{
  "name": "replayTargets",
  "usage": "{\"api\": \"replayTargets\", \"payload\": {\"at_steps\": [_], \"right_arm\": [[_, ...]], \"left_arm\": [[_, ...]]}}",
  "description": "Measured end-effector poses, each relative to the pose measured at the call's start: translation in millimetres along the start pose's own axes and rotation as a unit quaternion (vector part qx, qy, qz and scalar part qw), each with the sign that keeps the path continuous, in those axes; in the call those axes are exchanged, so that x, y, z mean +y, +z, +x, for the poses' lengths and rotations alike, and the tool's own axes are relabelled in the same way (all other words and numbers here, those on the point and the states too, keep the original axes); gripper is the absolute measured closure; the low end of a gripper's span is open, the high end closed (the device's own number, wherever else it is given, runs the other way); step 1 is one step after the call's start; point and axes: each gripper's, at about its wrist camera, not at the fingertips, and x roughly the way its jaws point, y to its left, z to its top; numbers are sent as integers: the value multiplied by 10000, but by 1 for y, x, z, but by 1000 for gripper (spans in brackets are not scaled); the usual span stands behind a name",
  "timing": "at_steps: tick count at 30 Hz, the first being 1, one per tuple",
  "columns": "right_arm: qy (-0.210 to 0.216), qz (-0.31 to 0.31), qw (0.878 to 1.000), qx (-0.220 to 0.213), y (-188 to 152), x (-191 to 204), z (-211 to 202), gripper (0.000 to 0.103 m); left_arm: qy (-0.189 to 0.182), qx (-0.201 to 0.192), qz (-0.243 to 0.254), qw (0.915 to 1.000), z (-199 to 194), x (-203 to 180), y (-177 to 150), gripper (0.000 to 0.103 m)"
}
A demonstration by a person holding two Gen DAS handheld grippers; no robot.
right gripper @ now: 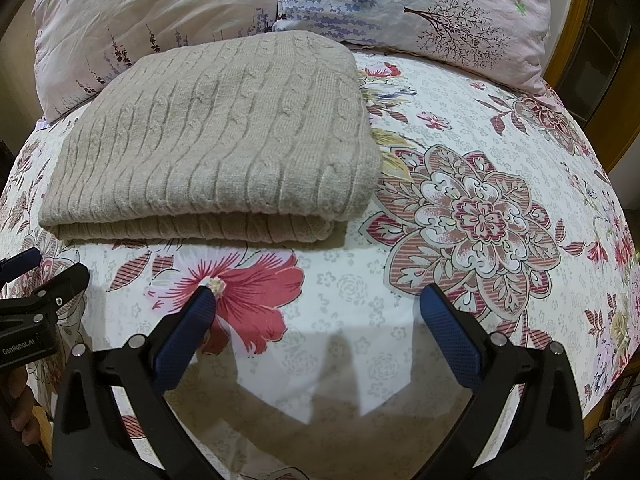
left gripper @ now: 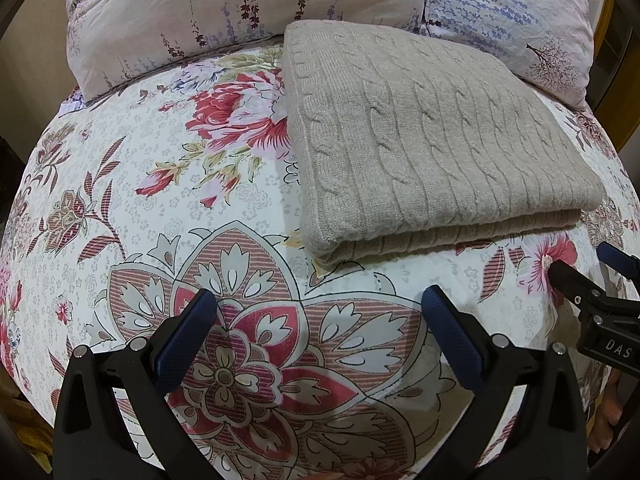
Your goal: Fold small clothes
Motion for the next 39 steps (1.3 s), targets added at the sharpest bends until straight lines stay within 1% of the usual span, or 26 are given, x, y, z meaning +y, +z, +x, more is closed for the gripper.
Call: {"api": "replayTargets", "payload": {"at_steps": [39], "right_arm": [[2,-1,10000,2,0,0,0,2]], "left_arm": [[-16,58,27,10000,1,1,0,1]]}}
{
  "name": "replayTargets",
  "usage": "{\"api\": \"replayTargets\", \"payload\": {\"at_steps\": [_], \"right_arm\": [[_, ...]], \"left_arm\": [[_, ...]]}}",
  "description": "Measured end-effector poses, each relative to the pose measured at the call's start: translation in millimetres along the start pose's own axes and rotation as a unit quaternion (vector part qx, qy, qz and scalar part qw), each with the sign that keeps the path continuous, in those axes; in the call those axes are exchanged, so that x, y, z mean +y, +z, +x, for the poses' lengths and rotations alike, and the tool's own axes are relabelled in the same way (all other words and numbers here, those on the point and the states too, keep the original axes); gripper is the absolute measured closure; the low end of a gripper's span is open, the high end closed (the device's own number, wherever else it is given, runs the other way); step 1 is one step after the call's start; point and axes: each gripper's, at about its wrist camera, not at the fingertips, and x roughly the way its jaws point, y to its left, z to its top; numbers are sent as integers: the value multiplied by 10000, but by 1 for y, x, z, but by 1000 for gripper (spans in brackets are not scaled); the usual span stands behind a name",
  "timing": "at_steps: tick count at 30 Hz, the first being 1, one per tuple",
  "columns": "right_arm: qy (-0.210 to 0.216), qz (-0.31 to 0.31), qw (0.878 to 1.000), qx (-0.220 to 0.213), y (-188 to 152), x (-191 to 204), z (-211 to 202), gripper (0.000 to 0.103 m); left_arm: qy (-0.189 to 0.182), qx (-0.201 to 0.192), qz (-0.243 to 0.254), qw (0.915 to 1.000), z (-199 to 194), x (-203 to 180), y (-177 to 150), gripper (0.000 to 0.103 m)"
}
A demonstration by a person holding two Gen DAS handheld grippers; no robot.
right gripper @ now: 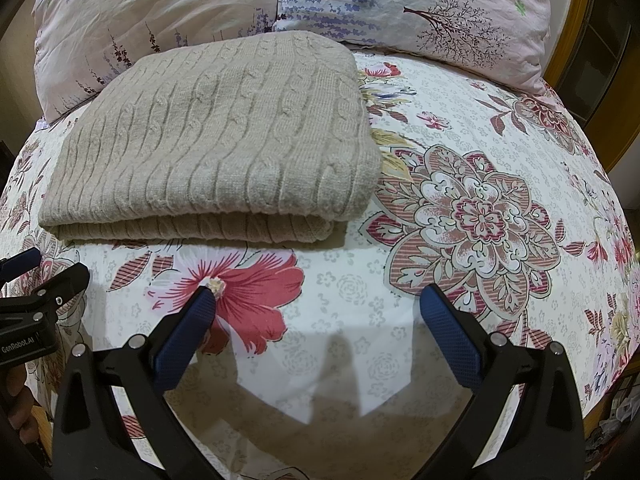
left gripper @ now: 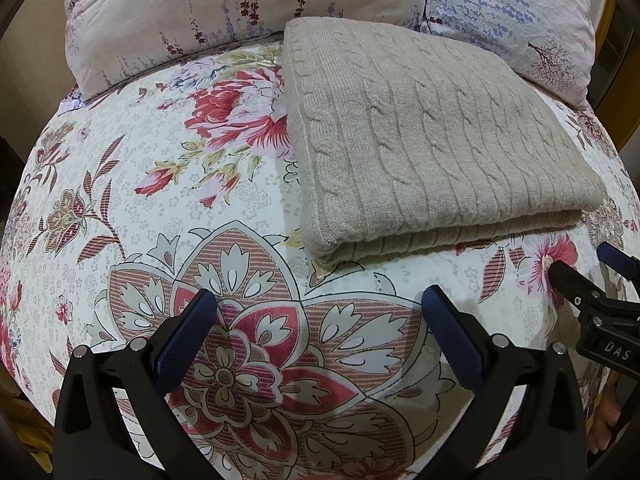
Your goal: Fold small clothes
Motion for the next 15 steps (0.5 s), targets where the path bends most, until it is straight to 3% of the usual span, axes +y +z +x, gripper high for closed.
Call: {"api": "replayTargets", "payload": {"at_steps": [15], "right_arm": [[3,-6,10000,2,0,0,0,2]], "left_arm": [[-10,7,27,10000,0,1,1,1]]}}
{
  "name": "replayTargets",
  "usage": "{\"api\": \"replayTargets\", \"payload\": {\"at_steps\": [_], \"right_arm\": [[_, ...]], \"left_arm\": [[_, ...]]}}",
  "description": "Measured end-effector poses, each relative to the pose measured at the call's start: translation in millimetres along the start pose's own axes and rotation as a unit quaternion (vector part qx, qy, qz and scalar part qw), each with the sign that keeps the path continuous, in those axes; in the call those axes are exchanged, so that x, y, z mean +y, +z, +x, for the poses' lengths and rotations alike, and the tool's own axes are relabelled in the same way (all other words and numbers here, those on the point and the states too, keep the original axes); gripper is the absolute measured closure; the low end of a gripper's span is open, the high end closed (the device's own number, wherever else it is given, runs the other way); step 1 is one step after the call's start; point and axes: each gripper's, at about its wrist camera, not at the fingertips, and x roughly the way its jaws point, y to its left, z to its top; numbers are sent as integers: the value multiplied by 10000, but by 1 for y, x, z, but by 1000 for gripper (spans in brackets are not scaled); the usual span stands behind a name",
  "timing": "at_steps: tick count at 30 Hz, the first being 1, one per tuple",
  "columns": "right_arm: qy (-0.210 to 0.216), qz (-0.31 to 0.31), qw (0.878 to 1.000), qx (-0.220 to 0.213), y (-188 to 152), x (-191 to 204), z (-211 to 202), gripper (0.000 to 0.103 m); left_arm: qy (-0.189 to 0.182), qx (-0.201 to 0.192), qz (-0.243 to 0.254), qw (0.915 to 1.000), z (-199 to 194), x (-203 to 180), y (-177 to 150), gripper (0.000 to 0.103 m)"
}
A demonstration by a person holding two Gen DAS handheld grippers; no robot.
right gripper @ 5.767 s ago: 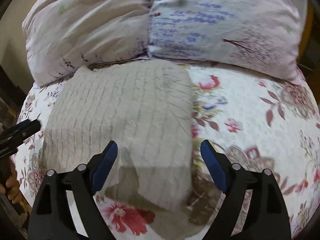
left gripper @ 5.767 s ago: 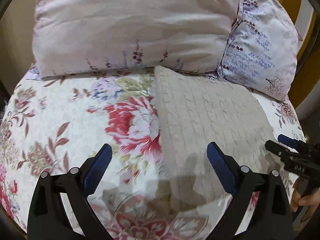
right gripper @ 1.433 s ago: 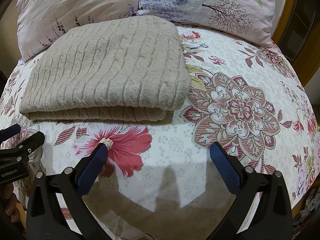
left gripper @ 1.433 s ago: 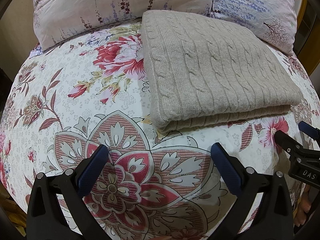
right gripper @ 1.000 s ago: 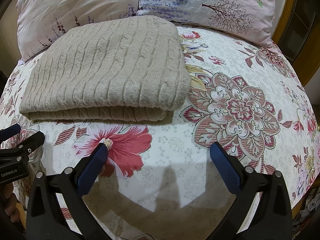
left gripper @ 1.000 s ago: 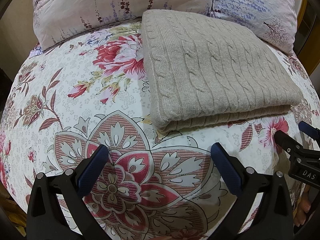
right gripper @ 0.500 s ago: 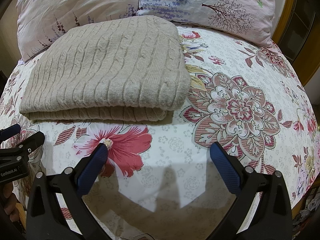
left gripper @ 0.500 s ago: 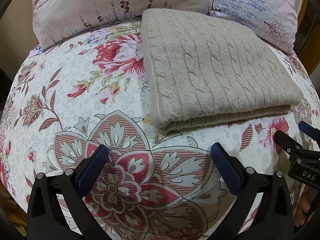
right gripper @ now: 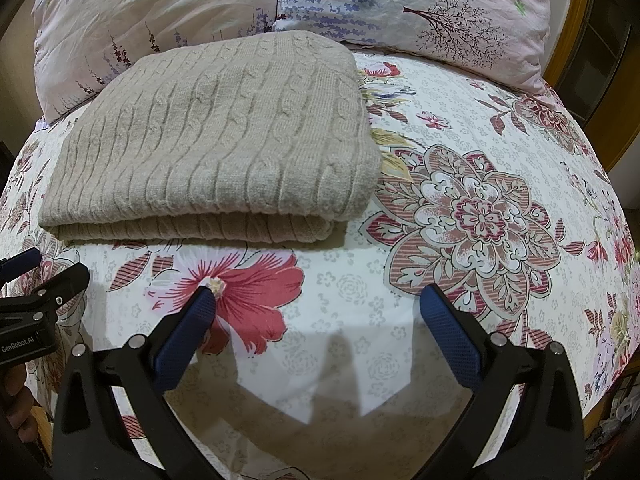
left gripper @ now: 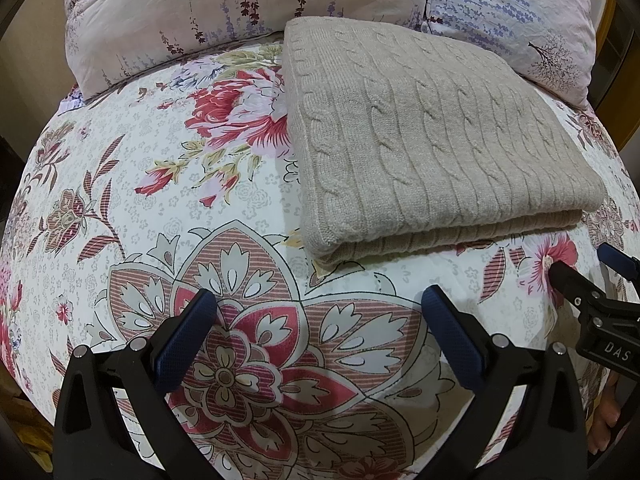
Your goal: Fold small clothes
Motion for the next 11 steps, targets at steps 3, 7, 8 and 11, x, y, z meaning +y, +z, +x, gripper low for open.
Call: {"api": "replayTargets", "payload": {"at_steps": [3,7,8,11], "right_arm": [[0,0,10000,0,0,0,0,2],[0,0,10000,1,0,0,0,2],[0,-1,10000,1,0,0,0,2],[2,-3,10000,2,0,0,0,2]], "left_arm": [[-3,0,11,10000,0,1,0,1],[-9,3,20,10000,1,0,1,1],[-9,4,19,10000,1,0,1,1],[-10,7,19,10000,0,0,0,1]]}}
